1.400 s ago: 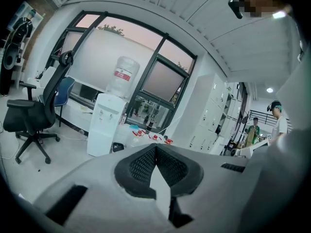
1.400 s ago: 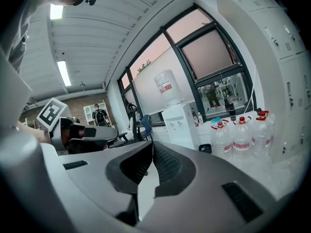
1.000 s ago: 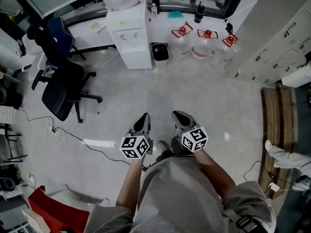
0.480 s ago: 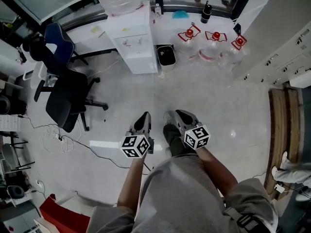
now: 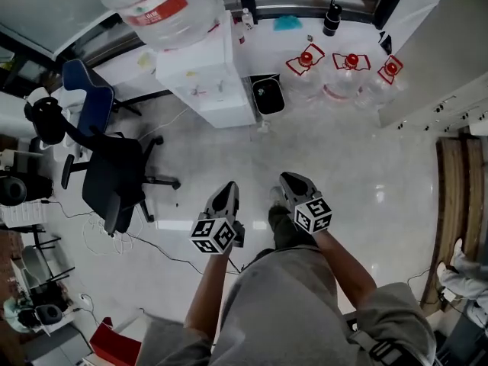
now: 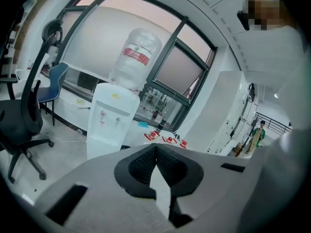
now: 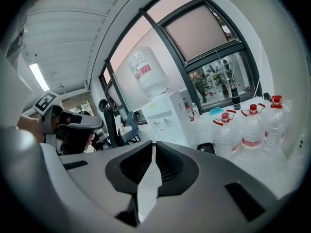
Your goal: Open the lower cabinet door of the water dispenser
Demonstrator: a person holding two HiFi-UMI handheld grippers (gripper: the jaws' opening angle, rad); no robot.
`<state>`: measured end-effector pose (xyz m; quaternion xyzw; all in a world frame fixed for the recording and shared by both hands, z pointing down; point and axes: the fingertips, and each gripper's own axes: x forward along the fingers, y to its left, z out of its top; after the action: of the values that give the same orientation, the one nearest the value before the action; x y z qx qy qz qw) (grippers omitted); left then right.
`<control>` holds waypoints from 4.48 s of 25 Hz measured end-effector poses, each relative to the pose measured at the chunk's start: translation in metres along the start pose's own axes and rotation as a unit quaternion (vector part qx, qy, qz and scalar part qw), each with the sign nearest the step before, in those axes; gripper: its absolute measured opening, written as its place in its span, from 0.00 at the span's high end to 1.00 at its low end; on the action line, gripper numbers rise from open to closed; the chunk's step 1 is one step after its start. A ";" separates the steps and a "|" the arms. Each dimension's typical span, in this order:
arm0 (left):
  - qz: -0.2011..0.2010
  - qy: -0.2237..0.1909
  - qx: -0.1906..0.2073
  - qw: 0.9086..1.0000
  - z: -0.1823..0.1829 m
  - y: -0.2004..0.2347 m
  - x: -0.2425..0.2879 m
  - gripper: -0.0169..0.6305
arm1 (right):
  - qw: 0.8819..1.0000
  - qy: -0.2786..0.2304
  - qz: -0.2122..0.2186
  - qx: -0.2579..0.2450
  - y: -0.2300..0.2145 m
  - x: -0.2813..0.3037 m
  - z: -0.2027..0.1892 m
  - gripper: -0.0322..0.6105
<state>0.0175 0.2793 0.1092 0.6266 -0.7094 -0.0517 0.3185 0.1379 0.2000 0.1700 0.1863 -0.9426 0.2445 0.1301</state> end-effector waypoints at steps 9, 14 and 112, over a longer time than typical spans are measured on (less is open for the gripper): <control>0.001 0.039 0.015 0.999 0.032 0.035 0.059 0.97 | 1.000 0.023 0.013 -0.014 -0.027 0.078 0.003 0.93; 0.001 0.070 0.013 0.997 0.029 0.056 0.096 0.97 | 0.999 0.037 0.009 -0.021 -0.045 0.111 -0.003 0.93; -0.035 0.281 0.051 0.958 -0.264 0.360 0.447 0.97 | 0.968 0.207 -0.105 -0.097 -0.330 0.533 -0.385 0.71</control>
<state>-0.1591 0.0291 0.6612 0.6556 -0.5710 0.1518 0.4703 -0.1433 -0.0251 0.8115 0.2158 -0.8894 0.1700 0.3653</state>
